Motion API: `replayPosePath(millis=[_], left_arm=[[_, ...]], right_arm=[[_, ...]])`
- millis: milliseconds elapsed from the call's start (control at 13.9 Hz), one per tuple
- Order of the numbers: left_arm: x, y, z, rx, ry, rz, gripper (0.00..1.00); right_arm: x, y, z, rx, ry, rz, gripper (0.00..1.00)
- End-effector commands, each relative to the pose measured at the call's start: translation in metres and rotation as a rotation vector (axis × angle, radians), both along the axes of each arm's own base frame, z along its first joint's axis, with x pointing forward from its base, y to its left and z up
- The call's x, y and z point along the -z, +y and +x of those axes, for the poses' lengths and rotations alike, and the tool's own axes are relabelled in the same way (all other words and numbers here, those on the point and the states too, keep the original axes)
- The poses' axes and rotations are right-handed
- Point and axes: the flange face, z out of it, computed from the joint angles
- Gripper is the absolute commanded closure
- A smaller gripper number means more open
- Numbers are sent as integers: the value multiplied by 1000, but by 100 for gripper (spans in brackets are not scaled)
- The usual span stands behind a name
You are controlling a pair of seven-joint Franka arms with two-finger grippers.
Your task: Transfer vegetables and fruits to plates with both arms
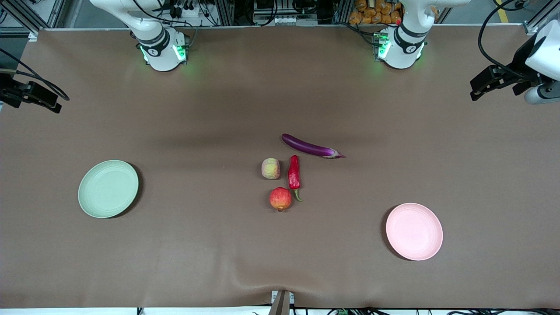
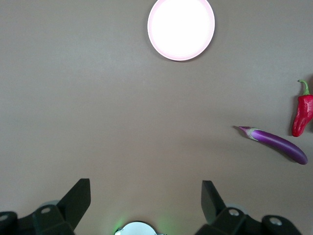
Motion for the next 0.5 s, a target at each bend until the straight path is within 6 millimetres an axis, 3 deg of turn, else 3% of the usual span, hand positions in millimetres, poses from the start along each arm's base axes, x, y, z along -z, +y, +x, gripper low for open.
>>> replayPosePath(millis=[0,432], left_arm=[[-5,-1,-2,16,11,-14,0],[-4,-1,-1,13,14,-26,0]], right_arm=[[-3,2,-1,5,1,17,0],[-2,6,-1,-6,-1,46,0]])
